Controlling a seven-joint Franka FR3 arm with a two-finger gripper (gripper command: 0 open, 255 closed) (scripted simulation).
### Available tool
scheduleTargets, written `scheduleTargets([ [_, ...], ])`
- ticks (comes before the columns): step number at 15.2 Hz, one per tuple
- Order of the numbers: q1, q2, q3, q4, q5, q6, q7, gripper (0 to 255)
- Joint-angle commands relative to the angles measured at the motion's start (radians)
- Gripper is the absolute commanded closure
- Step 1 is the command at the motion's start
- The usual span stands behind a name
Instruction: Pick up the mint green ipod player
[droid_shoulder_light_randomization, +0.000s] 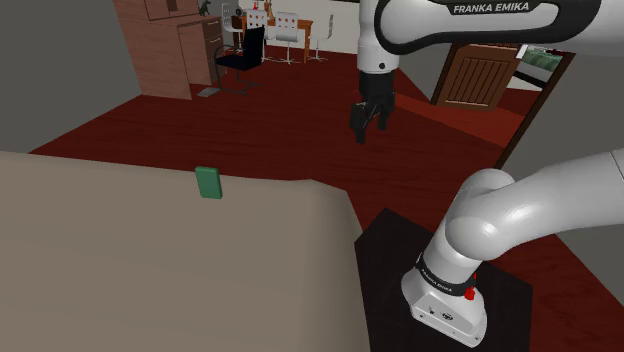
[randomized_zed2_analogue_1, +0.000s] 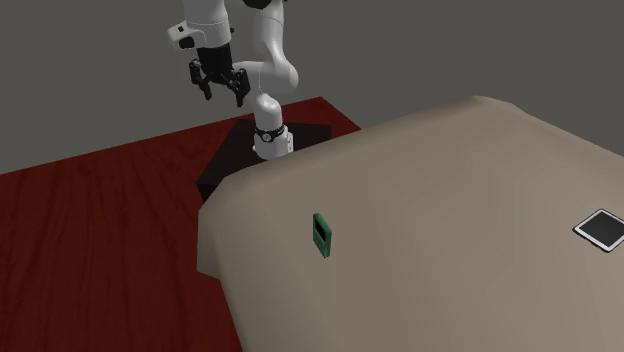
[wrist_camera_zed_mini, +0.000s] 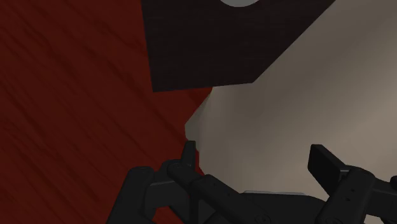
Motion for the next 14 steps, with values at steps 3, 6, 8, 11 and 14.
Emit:
scheduleTargets([
  [3, 0.011, 0.042, 0.033, 0.006, 0.032, 0.04, 0.053, 0],
  [6, 0.026, 0.114, 0.08, 0.026, 0.074, 0.1, 0.13, 0],
  [8, 0.035, 0.167, 0.111, 0.046, 0.097, 0.14, 0.179, 0],
  [11, 0.045, 0.252, 0.155, 0.086, 0.124, 0.197, 0.253, 0],
  [14, 0.052, 0.344, 0.197, 0.138, 0.14, 0.25, 0.325, 0],
])
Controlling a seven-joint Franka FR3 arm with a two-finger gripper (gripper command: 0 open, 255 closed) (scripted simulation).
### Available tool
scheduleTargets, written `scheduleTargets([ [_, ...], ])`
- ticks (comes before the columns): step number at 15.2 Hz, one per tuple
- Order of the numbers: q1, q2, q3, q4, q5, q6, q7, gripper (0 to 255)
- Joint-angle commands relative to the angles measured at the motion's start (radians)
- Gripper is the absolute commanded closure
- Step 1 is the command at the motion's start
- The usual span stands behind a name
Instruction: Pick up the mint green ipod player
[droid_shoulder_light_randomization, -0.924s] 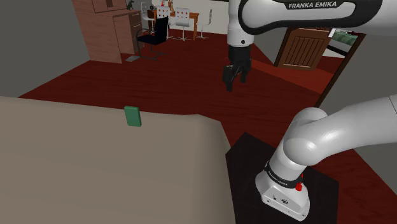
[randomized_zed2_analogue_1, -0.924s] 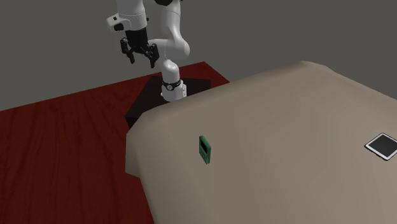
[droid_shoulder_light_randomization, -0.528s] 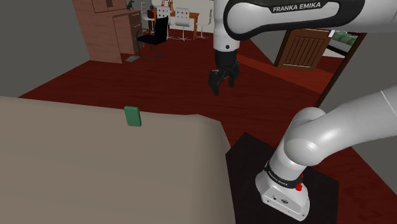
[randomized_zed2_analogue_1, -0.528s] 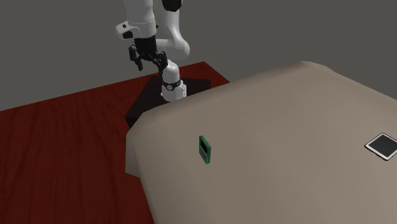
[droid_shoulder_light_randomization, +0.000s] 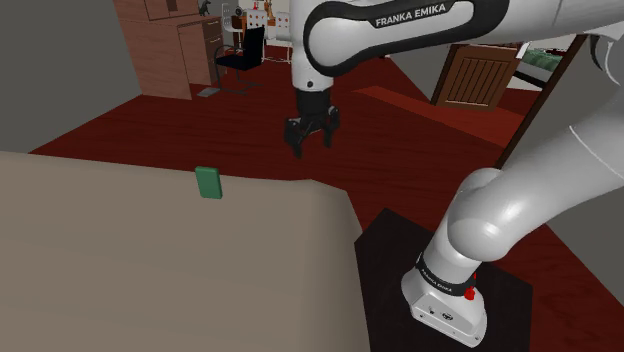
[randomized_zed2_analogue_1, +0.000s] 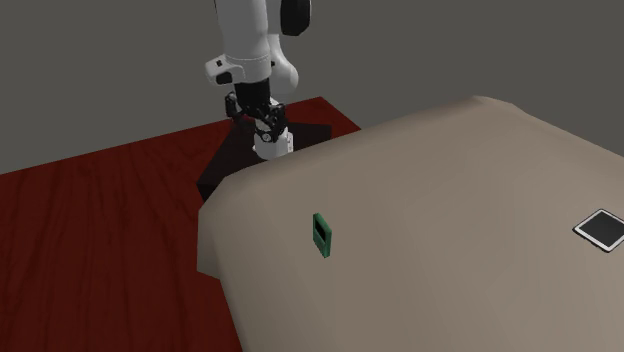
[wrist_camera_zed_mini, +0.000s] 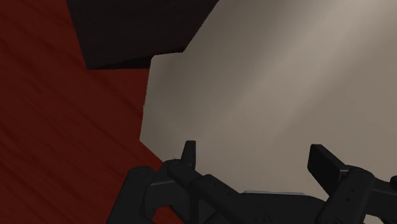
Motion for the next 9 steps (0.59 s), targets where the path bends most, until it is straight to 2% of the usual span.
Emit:
scheduleTargets([
  [1, 0.004, 0.066, 0.027, 0.033, 0.008, 0.043, 0.05, 0],
  [9, 0.02, 0.338, 0.117, 0.237, -0.016, 0.141, 0.247, 0],
])
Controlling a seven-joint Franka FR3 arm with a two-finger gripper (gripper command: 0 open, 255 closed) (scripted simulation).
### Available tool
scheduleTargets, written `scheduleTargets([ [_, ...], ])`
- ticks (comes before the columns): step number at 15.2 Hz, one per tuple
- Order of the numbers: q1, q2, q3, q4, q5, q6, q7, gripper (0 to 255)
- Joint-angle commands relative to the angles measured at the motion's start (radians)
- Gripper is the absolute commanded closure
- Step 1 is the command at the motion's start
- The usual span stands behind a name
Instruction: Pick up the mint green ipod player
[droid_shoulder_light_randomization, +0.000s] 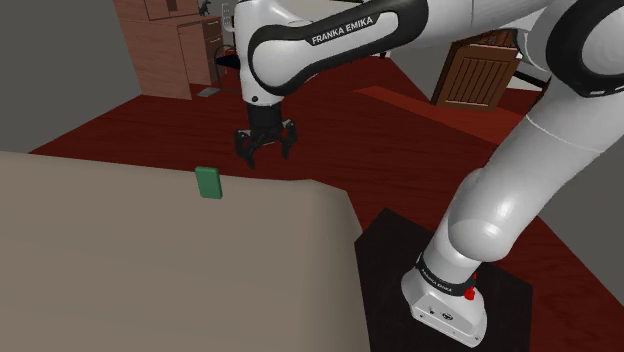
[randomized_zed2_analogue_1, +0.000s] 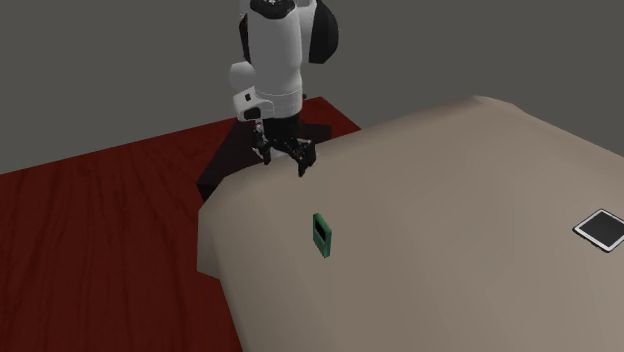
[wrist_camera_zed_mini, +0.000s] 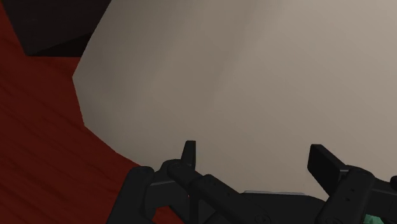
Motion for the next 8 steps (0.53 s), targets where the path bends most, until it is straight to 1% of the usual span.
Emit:
scheduleTargets([
  [1, 0.005, 0.082, 0.02, 0.083, -0.018, 0.006, 0.055, 0],
  [5, 0.026, 0.229, 0.044, 0.223, -0.062, 0.025, 0.154, 0],
  [8, 0.051, 0.343, 0.052, 0.344, -0.101, 0.025, 0.223, 0],
])
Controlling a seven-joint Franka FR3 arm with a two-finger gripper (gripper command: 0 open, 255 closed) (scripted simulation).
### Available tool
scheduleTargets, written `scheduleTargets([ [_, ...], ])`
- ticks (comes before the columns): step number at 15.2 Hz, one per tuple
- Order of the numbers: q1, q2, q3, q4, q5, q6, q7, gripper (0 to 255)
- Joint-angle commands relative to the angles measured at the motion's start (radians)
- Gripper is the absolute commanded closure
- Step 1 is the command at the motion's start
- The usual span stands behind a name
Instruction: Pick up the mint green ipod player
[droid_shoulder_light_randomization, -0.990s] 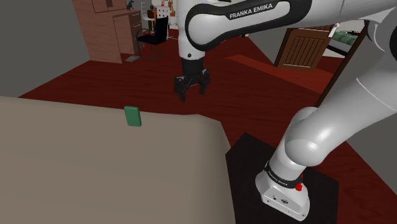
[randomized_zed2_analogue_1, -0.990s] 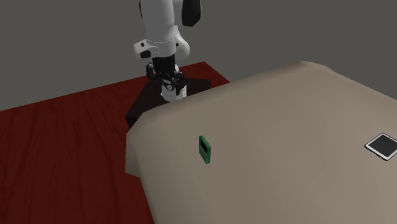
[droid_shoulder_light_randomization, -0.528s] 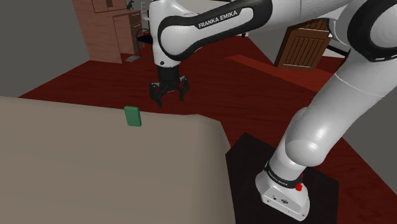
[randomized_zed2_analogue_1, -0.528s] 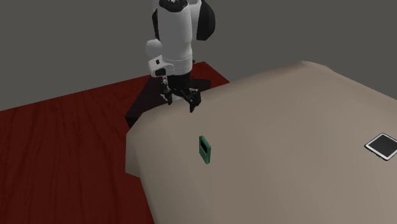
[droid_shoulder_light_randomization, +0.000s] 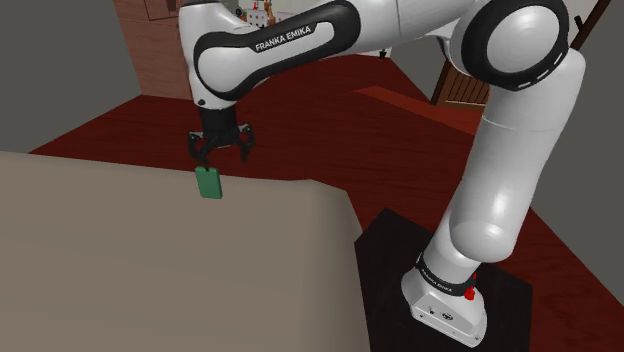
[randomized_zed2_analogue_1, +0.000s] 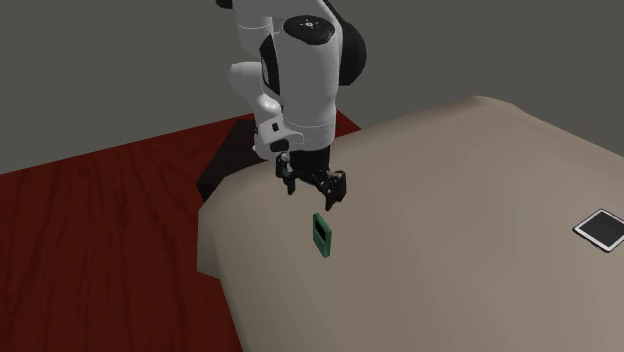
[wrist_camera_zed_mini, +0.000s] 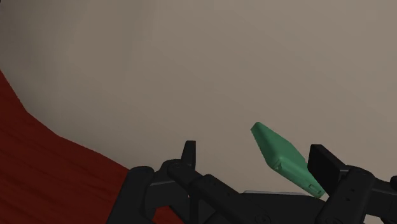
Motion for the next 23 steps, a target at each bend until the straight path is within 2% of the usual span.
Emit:
scheduleTargets([
  [1, 0.016, 0.078, 0.002, 0.083, -0.027, 0.001, 0.044, 0],
  [3, 0.038, 0.158, 0.001, 0.177, -0.053, -0.01, 0.085, 0],
  [4, 0.042, 0.166, 0.0, 0.188, -0.055, -0.011, 0.088, 0],
  [11, 0.044, 0.194, -0.006, 0.123, -0.068, 0.079, 0.096, 0],
  [13, 0.044, 0.194, -0.006, 0.123, -0.068, 0.079, 0.096, 0],
  [14, 0.044, 0.194, -0.006, 0.122, -0.068, 0.08, 0.097, 255],
  [23, 0.044, 0.194, -0.006, 0.123, -0.068, 0.079, 0.096, 255],
])
